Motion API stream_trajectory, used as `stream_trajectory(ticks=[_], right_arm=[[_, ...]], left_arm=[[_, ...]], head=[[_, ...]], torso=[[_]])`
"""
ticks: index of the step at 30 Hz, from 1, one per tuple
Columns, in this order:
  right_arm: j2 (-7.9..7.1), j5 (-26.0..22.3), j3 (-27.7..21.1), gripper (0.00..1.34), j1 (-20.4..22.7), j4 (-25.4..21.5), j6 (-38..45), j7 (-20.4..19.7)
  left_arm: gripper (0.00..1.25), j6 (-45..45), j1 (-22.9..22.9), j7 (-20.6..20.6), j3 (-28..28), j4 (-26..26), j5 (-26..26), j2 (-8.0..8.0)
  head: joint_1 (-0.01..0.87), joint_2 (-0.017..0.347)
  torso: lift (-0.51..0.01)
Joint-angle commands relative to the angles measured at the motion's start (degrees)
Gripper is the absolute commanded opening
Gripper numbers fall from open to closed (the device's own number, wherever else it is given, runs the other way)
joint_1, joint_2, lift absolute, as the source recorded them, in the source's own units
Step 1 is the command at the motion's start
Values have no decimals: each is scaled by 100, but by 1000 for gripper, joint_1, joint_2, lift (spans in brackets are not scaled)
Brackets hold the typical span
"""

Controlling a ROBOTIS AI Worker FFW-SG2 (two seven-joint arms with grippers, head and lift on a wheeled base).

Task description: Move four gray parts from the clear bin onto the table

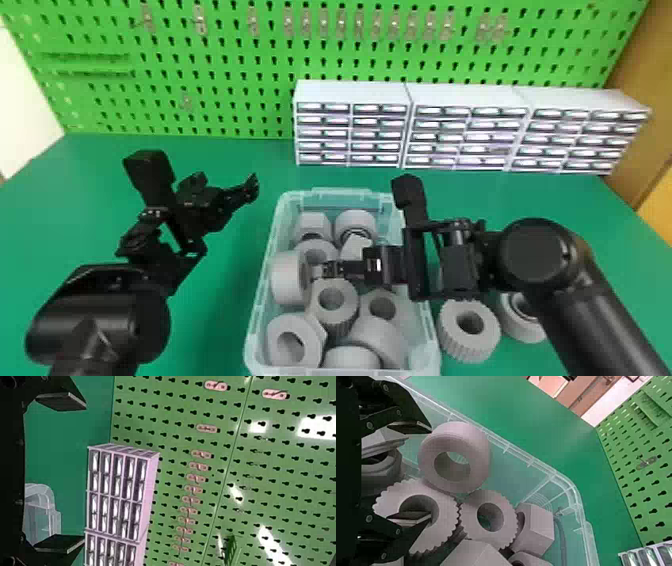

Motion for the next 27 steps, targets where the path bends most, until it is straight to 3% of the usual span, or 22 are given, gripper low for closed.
stream_trajectory(ticks=[1, 27], right_arm=[[0, 24, 13, 841, -9, 34, -9, 0], [35, 32, 224, 841, -220, 227, 167, 9]], left_arm=[[1141, -5, -5, 0, -7, 8, 0, -9], [1141, 4, -67, 0, -7, 17, 17, -17]], head=[[678, 34], [678, 34]], torso=[[-50], [-50]])
